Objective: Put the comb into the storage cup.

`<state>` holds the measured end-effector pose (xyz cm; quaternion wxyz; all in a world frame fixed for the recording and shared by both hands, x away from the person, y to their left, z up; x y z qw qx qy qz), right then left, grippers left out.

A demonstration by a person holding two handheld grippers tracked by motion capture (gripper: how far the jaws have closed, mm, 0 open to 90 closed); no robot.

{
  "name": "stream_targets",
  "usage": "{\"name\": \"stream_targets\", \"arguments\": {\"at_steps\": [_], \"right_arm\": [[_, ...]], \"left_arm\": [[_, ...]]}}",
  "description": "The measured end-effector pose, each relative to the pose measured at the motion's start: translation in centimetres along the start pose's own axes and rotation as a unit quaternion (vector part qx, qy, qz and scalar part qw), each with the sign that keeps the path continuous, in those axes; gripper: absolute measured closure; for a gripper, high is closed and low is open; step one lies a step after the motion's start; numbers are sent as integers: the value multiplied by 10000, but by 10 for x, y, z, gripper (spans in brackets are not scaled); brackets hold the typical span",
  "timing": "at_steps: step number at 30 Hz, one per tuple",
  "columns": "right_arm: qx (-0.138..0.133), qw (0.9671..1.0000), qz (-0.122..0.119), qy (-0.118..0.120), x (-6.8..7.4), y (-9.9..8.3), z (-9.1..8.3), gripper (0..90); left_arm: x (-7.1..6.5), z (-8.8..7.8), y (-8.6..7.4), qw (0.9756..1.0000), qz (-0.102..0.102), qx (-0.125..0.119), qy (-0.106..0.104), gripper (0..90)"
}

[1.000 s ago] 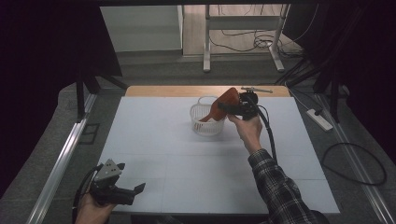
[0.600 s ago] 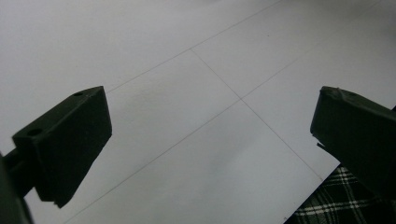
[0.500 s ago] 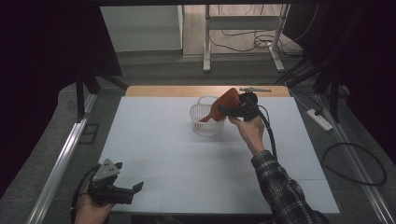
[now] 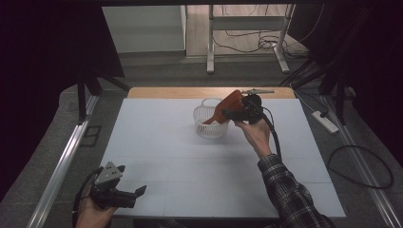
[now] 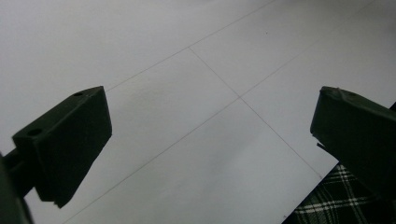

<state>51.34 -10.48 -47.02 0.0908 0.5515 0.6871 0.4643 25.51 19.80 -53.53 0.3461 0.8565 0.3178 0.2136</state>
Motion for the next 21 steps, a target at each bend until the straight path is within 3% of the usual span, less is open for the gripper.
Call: {"name": "stream_targets", "arguments": {"at_steps": [12, 19, 21], "right_arm": [[125, 9992, -351, -169, 1, -3, -4, 97], [387, 9961, -602, -520, -9, -11, -1, 52], [379, 9959, -626, -523, -9, -12, -2, 50]], "left_arm": [[-1, 0, 0, 10000, 20, 13, -13, 0], [-1, 0, 0, 10000, 27, 14, -17, 0], [-1, 0, 0, 10000, 30, 19, -18, 0]]}}
Point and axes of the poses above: each handheld gripper's, and its own axes: z roughly forward along the jaws, y roughly out of its top, x roughly to its left, the point moved 10 cm from there along z, roughly forward along the jaws, and after that the axes turned 15 degrees about z, right-handed, at the moved point
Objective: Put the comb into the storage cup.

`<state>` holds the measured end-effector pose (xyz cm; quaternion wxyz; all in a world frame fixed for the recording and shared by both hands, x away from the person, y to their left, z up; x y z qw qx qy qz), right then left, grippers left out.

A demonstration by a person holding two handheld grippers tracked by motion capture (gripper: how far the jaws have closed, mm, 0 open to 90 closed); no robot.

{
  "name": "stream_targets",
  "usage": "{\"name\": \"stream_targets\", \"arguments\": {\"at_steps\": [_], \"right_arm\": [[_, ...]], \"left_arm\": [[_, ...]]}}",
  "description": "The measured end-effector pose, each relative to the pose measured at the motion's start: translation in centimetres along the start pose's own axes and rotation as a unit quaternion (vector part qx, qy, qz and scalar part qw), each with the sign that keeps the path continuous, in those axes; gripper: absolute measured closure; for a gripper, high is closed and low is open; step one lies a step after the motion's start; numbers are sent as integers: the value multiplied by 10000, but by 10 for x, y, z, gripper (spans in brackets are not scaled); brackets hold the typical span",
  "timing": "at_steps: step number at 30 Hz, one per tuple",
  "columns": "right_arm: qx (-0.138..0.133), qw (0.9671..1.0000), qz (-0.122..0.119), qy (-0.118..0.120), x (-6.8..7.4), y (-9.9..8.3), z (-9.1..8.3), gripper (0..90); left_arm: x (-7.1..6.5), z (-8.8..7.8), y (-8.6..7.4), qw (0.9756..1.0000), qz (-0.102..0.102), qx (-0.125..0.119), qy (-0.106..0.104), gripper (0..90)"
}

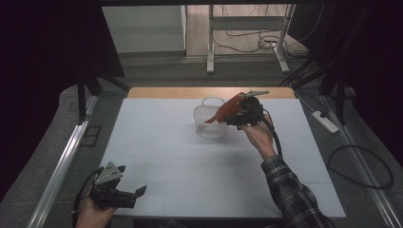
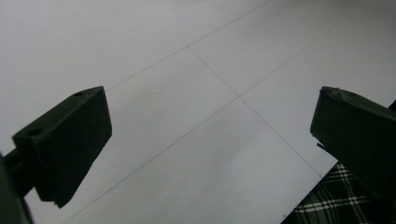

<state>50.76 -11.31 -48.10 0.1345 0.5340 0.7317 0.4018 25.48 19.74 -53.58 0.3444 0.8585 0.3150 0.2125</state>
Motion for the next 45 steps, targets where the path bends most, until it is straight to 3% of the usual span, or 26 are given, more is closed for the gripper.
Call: {"name": "stream_targets", "arguments": {"at_steps": [33, 45], "right_arm": [[35, 9997, -210, -130, -10, -9, -11, 30], [100, 9997, -225, 4, -10, -16, -22, 24]], "left_arm": [[0, 0, 0, 10000, -16, -10, -3, 0], [1, -1, 0, 10000, -72, -53, 17, 0]]}}
Point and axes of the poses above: each handheld gripper's, and its own axes: z roughly forward along the jaws, y roughly out of its top, x roughly to its left, the point moved 10 cm from there along z, roughly forward along the jaws, and after that the axes turned 15 degrees about z, right-handed, at the moved point
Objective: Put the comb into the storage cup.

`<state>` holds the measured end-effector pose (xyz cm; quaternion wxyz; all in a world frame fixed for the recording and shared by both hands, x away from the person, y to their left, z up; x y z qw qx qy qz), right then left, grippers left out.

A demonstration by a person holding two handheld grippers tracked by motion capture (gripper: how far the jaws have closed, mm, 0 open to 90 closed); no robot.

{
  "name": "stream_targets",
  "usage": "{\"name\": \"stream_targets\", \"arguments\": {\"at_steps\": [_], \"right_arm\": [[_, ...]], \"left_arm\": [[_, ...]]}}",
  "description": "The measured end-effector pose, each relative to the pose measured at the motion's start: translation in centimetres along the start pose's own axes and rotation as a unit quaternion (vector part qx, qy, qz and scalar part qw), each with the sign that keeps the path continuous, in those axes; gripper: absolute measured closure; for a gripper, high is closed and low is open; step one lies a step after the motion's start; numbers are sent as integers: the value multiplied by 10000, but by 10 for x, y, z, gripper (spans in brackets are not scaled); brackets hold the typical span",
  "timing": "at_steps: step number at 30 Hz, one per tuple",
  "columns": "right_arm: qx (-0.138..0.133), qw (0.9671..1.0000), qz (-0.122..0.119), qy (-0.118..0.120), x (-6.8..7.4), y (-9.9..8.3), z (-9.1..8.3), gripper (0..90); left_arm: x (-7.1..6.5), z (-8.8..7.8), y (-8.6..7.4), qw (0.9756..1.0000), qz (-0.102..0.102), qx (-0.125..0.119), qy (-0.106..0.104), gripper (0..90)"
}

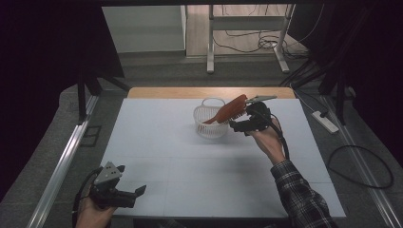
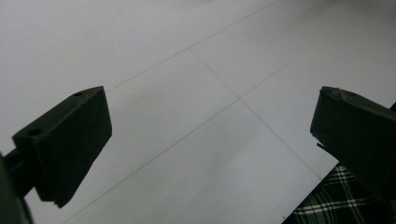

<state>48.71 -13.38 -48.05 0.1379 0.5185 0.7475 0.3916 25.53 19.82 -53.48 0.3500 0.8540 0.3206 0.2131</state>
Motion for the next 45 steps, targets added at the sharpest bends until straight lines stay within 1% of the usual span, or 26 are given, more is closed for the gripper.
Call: {"name": "stream_targets", "arguments": {"at_steps": [8, 11, 17, 22, 28, 29, 33, 39, 41, 43, 45], "right_arm": [[9, 9999, -30, 113, 3, -7, -7, 10], [-10, 9999, -35, 161, 3, -9, -10, 4], [-65, 9997, -119, 188, 5, -13, -15, 0], [-104, 9996, -128, 244, 6, -16, -18, 0], [-99, 9993, -199, 294, 7, -20, -22, 0], [-108, 9992, -210, 338, 8, -21, -24, 0], [-55, 9988, -307, 376, 9, -25, -26, 0], [-26, 9985, -303, 447, 11, -29, -29, 0], [-30, 9986, -296, 432, 11, -30, -31, 0], [-7, 9985, -256, 475, 11, -32, -34, 0], [5, 9985, -272, 467, 10, -34, -36, 0]], "left_arm": [[0, 0, 0, 10000, -22, -12, 9, 0], [1, 0, 0, 10000, -23, -10, 14, 0], [1, 0, 0, 10000, -37, -15, 17, 0], [1, -1, 0, 10000, -35, -18, 17, 0], [1, -1, 0, 10000, -37, -20, 25, 0], [1, -1, 0, 10000, -32, -15, 32, 0], [1, -1, 0, 10000, -30, -12, 36, 0], [1, -1, 0, 10000, -24, 0, 20, 0], [1, -1, 0, 10000, -30, -7, 22, 0], [1, -1, 0, 10000, -34, -7, 27, 0], [1, -1, 0, 10000, -27, -6, 26, 0]]}}
Point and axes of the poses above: each handheld gripper's, and its own axes: z roughly forward along the jaws, y roughly out of its top, x roughly to its left, the point moved 10 cm from there along z, roughly forward along the jaws, and after that the axes turned 15 degrees about z, right-handed, at the moved point
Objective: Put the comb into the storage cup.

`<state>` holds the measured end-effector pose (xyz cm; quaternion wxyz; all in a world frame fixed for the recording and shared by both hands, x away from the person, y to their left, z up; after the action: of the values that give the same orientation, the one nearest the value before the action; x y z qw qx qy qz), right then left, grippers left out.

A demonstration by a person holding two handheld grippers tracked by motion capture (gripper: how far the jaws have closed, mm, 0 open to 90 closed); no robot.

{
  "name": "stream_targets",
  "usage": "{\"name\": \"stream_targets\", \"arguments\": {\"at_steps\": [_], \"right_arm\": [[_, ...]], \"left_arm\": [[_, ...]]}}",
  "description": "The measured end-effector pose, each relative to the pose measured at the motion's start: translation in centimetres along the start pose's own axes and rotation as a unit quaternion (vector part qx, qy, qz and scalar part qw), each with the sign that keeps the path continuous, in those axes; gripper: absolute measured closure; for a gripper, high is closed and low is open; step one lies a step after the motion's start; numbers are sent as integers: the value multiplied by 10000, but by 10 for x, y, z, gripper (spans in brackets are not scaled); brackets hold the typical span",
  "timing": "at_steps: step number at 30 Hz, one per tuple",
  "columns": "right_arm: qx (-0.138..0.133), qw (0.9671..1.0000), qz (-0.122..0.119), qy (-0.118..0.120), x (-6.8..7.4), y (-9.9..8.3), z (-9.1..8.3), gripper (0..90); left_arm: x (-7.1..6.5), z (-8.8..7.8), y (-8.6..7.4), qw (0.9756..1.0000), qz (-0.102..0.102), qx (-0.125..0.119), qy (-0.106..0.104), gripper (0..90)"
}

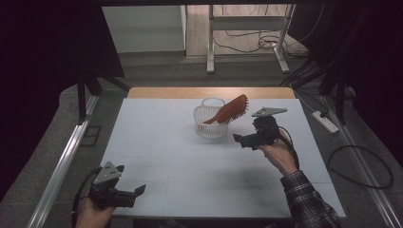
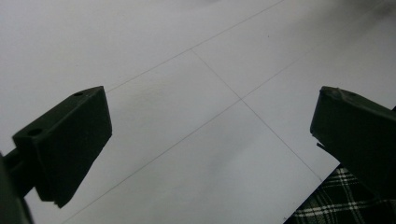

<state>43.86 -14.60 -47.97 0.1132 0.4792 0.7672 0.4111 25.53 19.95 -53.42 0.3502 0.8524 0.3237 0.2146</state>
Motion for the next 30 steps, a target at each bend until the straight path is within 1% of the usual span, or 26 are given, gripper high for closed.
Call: {"name": "stream_targets", "arguments": {"at_steps": [8, 12, 19, 24, 30], "right_arm": [[21, 9999, -79, 59, 2, -6, -8, 0], [30, 9999, -126, 54, 4, -9, -12, 0], [72, 9999, -145, 47, 6, -17, -21, 0], [136, 9998, -160, 45, 5, -24, -25, 0], [160, 9998, -145, 41, 4, -29, -32, 0]], "left_arm": [[0, -1, 1, 10000, 6, -32, 27, 0], [1, -1, 1, 9999, 24, -47, 88, 0], [2, -2, 0, 9999, 30, -46, 104, 0], [2, -2, 0, 10000, 22, -59, 70, 0], [3, -2, -1, 10000, 8, -32, 88, 0]]}}
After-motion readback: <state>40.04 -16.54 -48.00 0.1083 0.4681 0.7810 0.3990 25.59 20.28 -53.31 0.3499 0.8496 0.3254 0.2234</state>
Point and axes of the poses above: each handheld gripper's, and its own axes: z roughly forward along the jaws, y roughly out of its top, x roughly to its left, the point moved 10 cm from there along z, roughly forward along the jaws, and after that the axes turned 15 degrees about z, right-handed, at the moved point
